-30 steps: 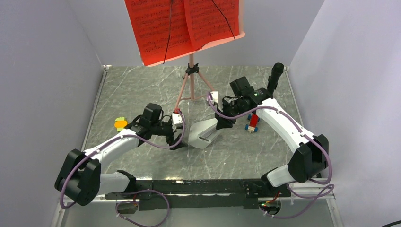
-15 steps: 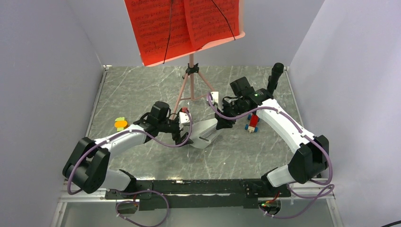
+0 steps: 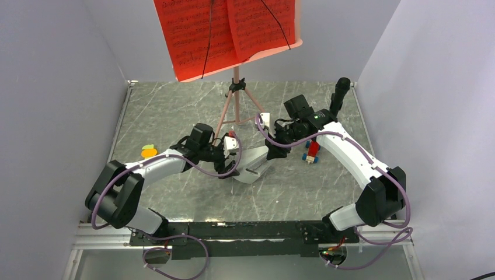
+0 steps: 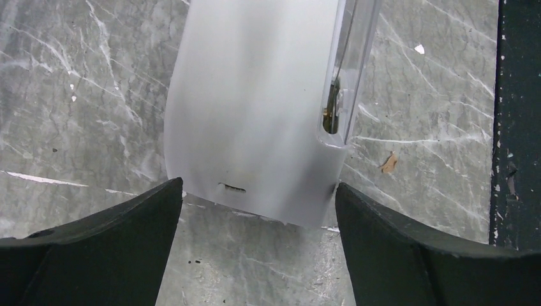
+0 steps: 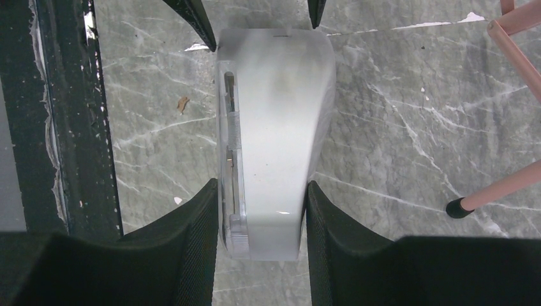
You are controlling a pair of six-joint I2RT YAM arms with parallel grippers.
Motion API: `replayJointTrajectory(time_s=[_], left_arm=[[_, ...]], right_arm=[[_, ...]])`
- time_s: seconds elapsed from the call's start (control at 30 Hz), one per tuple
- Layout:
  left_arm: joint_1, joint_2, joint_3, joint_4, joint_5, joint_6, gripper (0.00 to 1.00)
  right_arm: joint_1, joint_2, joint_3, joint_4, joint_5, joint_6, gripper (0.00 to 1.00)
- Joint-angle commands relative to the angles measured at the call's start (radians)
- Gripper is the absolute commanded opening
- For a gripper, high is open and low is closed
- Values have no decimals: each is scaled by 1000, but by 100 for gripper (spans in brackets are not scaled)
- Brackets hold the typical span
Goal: Pack up the instrument practice props
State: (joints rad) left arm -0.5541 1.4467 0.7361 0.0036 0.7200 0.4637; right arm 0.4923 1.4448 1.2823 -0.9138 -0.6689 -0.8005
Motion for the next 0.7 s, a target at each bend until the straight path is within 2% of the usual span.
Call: replayJointTrajectory(time_s=[0.0, 0.13, 0.37, 0.67], left_arm=[[-6, 24, 59, -42, 38, 13, 91], [-10, 32, 65, -46, 34, 7, 86], [-18, 17, 63, -88, 25, -2, 86], [-38, 25, 65, -78, -16, -30, 76]], right_arm=[[8, 18, -9, -21, 9, 21, 0], [7, 19, -10, -22, 8, 23, 0], [8, 21, -8, -21, 4, 27, 0], [8, 21, -8, -14, 8, 35, 0]])
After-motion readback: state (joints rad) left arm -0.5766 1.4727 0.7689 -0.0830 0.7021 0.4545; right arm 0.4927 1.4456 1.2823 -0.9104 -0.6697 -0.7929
